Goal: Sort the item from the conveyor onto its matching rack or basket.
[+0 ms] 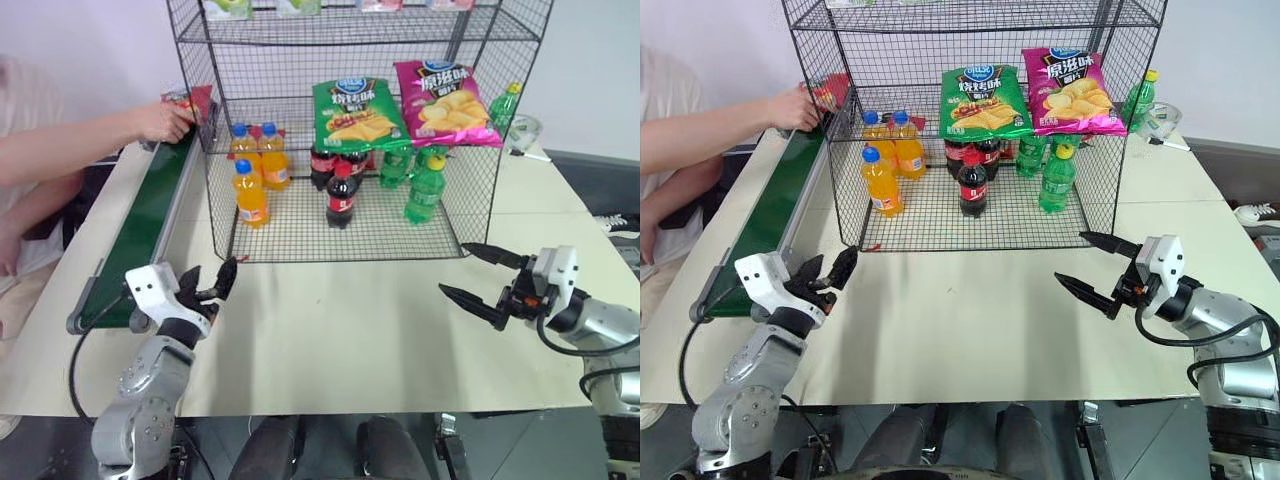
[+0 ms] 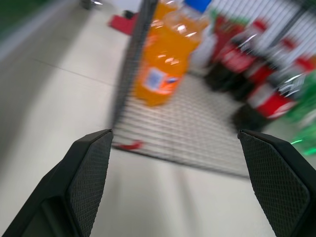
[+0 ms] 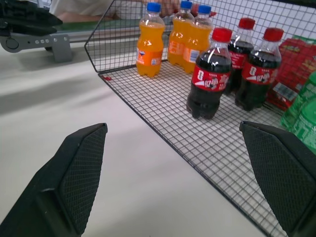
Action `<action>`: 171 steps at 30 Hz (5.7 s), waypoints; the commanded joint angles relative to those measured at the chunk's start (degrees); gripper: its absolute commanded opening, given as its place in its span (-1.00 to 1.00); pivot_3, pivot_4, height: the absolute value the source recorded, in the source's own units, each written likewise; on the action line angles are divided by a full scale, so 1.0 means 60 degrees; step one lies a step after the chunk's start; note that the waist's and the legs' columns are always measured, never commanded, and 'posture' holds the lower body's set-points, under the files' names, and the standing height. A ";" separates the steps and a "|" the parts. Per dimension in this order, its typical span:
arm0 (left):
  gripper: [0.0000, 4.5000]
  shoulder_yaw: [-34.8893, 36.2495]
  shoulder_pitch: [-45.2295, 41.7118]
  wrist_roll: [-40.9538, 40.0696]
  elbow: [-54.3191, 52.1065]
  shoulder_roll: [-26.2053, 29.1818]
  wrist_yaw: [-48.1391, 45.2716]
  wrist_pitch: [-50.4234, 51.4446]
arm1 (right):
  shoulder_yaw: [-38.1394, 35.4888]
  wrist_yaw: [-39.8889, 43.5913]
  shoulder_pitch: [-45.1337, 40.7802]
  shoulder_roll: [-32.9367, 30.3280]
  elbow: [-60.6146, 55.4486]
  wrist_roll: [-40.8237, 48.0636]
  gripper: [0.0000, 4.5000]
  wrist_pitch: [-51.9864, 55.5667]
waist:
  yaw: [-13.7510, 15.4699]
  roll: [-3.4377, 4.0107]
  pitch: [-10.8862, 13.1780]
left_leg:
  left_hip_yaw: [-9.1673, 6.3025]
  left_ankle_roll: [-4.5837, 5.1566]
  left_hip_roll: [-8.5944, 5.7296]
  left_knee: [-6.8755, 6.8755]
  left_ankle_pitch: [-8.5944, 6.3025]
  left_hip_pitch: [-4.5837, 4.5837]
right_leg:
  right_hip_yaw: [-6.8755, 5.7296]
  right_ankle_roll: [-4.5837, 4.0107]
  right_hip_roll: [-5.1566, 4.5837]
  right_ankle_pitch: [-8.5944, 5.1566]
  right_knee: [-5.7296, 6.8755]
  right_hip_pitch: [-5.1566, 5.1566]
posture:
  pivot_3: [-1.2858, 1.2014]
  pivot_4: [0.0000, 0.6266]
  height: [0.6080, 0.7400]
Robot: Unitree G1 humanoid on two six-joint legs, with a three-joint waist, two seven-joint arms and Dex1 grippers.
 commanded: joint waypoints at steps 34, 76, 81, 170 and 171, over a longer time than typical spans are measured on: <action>0.88 0.3173 0.4505 0.8613 0.2228 0.5340 -0.2098 -0.9904 | 0.1774 0.0295 0.0071 0.0590 -0.2812 0.1351 1.00 0.2193 | 0.0026 0.0008 0.0007 | 0.0030 0.0005 0.0026 -0.0049 -0.0023 -0.0040 | 0.0011 -0.0057 -0.0002 -0.0011 -0.0080 -0.0081 | 0.03 -0.52 1.00; 0.88 0.1724 0.3531 1.2960 0.7309 0.6859 0.3349 -1.1396 | 0.2282 0.0938 -0.0402 0.0639 -0.2522 0.0786 1.00 0.1899 | -0.0027 -0.0013 -0.0008 | 0.0027 0.0010 0.0054 -0.0067 -0.0015 -0.0025 | 0.0006 -0.0017 0.0039 0.0034 -0.0065 -0.0092 | 0.03 -0.52 1.00; 0.88 0.1728 0.3489 1.2796 0.7314 0.6910 0.3332 -1.1302 | 0.2258 0.0867 -0.0380 0.0656 -0.2476 0.0732 1.00 0.1814 | -0.0024 -0.0013 -0.0008 | 0.0027 0.0009 0.0056 -0.0067 -0.0015 -0.0022 | 0.0007 -0.0016 0.0040 0.0035 -0.0056 -0.0093 | 0.03 -0.52 1.00; -0.99 -0.3875 -1.1846 1.2311 1.5190 0.2355 0.5242 -0.7821 | 0.1309 -0.3713 -0.1423 0.2739 -0.2470 -0.0113 1.00 0.0321 | -0.0068 -0.0010 -0.0017 | 0.0045 -0.0082 0.0071 0.0014 0.0048 -0.0065 | 0.0021 -0.0017 0.0114 0.0070 0.0069 -0.0125 | 0.03 -0.52 1.00; -0.99 -0.3835 -1.1917 1.2158 1.5367 0.2265 0.5225 -0.7839 | 0.1316 -0.3708 -0.1416 0.2735 -0.2476 -0.0112 1.00 0.0321 | -0.0070 -0.0011 -0.0017 | 0.0045 -0.0082 0.0071 0.0015 0.0048 -0.0067 | 0.0021 -0.0017 0.0114 0.0070 0.0070 -0.0126 | 0.03 -0.52 1.00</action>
